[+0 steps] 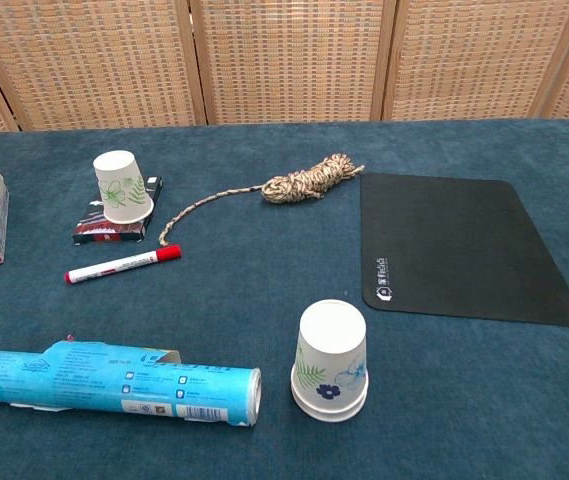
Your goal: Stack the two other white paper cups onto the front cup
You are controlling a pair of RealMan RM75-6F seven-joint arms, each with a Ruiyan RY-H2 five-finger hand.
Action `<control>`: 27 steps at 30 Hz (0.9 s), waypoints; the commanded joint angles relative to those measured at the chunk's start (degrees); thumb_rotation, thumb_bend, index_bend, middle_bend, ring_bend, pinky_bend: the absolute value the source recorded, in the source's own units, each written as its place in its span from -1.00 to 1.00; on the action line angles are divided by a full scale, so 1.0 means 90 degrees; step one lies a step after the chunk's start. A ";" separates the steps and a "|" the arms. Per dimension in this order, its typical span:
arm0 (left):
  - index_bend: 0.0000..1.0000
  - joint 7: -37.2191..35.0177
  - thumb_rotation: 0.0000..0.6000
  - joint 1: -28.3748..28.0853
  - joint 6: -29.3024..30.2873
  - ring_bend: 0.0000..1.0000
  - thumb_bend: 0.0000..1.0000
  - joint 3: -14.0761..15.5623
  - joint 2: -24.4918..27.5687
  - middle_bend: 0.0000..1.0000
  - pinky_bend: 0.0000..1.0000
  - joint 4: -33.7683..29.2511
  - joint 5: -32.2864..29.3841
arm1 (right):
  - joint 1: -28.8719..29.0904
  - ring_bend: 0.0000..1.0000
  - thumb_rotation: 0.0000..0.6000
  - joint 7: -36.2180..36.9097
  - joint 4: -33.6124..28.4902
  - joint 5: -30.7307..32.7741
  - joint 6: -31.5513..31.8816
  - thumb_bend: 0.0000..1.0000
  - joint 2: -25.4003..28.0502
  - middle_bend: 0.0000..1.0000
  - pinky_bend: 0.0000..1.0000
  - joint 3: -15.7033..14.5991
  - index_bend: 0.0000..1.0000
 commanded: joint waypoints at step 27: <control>-0.42 0.1449 1.00 -0.4058 -0.4608 -0.69 -1.00 -0.0193 -0.2622 -0.63 -0.53 0.3763 -0.2421 | -0.1572 -1.00 1.00 -0.1803 -0.2384 0.1006 0.0979 -1.00 0.0082 -1.00 -1.00 0.0246 -0.99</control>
